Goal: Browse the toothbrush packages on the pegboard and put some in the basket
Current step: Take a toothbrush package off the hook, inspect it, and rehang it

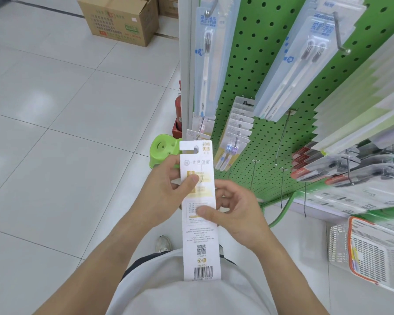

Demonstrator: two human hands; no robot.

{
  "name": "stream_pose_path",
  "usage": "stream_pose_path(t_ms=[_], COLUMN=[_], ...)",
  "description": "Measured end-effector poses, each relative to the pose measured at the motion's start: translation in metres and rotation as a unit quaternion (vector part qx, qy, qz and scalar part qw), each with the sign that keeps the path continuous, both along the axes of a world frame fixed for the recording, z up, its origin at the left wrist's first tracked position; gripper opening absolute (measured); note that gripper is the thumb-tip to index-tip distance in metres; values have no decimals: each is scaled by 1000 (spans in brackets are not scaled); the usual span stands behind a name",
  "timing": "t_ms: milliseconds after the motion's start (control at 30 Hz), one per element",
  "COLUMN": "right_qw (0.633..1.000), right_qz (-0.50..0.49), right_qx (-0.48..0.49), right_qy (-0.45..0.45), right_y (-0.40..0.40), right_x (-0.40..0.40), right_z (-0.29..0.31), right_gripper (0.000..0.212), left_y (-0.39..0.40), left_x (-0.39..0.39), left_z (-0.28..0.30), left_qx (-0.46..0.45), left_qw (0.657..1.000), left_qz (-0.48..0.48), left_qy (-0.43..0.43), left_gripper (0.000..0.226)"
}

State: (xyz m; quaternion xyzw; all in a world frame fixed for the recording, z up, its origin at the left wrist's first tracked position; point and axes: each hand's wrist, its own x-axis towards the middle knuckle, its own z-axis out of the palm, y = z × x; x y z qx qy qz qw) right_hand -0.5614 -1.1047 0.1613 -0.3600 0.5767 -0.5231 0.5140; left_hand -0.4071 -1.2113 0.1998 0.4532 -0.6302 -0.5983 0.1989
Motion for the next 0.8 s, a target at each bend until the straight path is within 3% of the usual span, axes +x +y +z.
stream_pose_path(t_ms=[133,300,500,633,800], right_qw=[999,992,983,989,994], right_qz=[-36,74,119,78,13], right_qx=[9,70,109,106,87], right_qy=[9,78,82,74,65], right_y=[2,9,15,19,25], right_x=[0,1,-7,1,20], right_z=[2,12,20,19,13], right_gripper=[41,59,74,54,35], left_y=[12,20,27,28,28], left_x=[3,0,-2,3,18], left_z=[-5,-7,-4,-4,-7], left_qx=[40,31,26,27,47], left_qw=[998,998,994,989,989], left_qz=[-47,62,94,125,108], left_qy=[-10,14,55,78,85], left_gripper=[42,34,32,32,49])
